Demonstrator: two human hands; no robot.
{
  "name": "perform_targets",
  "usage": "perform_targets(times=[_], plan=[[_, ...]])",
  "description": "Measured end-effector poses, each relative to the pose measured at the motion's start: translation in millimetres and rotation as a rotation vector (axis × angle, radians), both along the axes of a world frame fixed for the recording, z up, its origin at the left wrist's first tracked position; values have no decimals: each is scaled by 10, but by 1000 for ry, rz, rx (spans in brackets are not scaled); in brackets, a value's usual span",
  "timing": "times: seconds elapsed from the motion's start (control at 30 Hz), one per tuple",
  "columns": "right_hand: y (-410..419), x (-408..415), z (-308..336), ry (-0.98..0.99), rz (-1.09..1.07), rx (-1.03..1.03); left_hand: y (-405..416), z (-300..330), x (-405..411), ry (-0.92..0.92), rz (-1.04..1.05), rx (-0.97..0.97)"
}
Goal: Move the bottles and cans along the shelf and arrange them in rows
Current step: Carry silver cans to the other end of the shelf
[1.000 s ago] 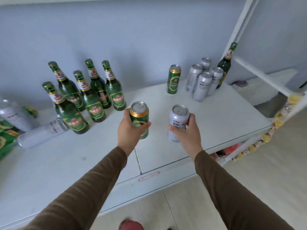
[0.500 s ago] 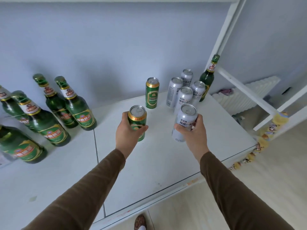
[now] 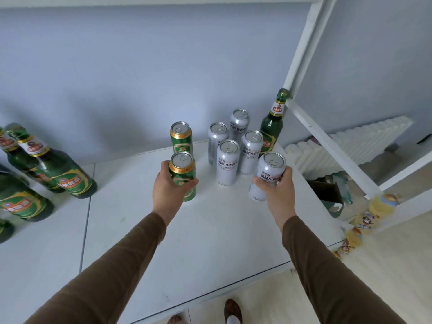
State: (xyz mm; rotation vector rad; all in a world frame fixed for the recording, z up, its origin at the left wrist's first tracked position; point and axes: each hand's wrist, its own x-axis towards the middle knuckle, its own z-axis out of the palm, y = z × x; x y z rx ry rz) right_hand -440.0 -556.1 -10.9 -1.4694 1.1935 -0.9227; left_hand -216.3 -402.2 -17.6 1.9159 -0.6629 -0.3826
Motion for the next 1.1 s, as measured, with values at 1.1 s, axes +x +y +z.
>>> perform_targets(times=[1.1], plan=[[-330, 44, -69, 92, 49, -430, 19, -37, -148, -142, 100, 121]])
